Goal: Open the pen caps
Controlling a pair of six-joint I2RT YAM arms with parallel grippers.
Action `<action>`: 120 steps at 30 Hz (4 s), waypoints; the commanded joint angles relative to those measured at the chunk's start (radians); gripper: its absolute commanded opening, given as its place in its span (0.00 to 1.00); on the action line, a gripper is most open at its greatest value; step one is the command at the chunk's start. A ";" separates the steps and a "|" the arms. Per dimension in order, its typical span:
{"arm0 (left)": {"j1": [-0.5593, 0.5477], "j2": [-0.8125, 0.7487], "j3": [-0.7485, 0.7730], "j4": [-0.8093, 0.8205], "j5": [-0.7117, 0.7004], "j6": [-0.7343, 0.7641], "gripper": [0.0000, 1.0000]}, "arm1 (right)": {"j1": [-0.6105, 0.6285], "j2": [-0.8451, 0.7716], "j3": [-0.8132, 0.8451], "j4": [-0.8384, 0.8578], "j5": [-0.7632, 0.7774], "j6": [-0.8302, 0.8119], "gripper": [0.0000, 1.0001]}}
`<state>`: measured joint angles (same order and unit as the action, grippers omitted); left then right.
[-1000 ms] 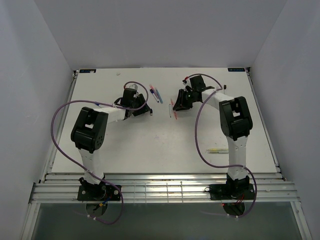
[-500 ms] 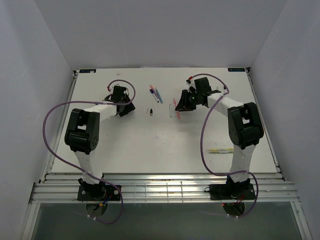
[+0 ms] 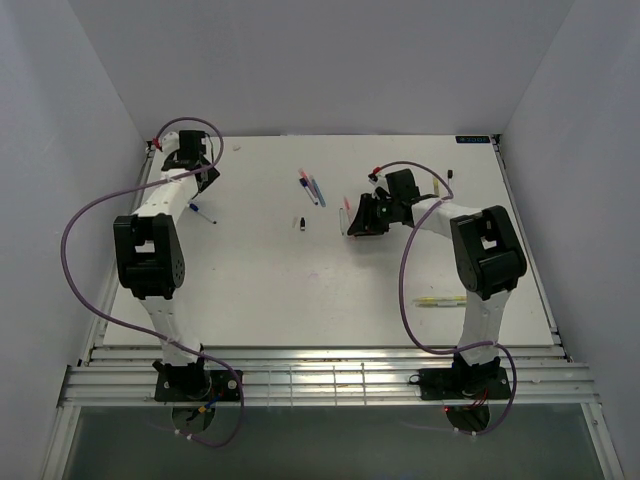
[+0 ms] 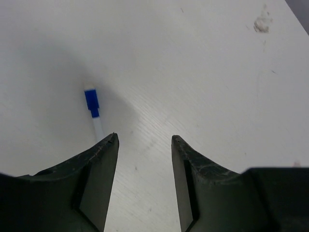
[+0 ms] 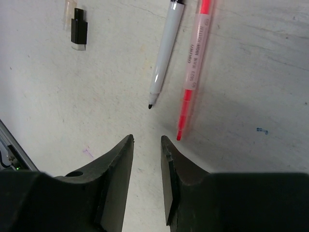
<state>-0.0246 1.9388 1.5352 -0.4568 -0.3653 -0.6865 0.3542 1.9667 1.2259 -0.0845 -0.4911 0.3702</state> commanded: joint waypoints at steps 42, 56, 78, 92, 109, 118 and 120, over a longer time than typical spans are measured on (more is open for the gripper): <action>0.123 0.307 0.175 -0.163 -0.018 0.019 0.18 | 0.006 -0.160 -0.036 0.035 0.005 -0.037 0.39; 0.080 -0.232 -0.261 0.079 0.354 0.070 0.00 | 0.146 -0.305 -0.042 0.012 -0.055 0.016 0.56; -0.212 -0.851 -0.719 0.395 0.706 -0.131 0.00 | 0.402 -0.233 -0.105 0.726 -0.234 0.526 0.60; -0.227 -0.934 -0.759 0.392 0.701 -0.171 0.00 | 0.417 -0.190 -0.094 0.726 -0.156 0.518 0.47; -0.267 -0.920 -0.722 0.324 0.602 -0.156 0.00 | 0.433 -0.144 0.064 0.464 -0.071 0.342 0.08; -0.302 -0.799 -0.581 0.084 0.401 -0.120 0.00 | 0.674 0.024 0.534 -0.412 1.060 -0.143 0.08; -0.302 -0.776 -0.538 0.055 0.396 -0.108 0.00 | 0.677 0.012 0.497 -0.379 1.098 -0.158 0.08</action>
<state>-0.2916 1.1473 0.9249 -0.2955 -0.0132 -0.7818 1.0393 1.9472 1.7264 -0.3355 0.2325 0.3573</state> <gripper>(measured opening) 0.120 0.136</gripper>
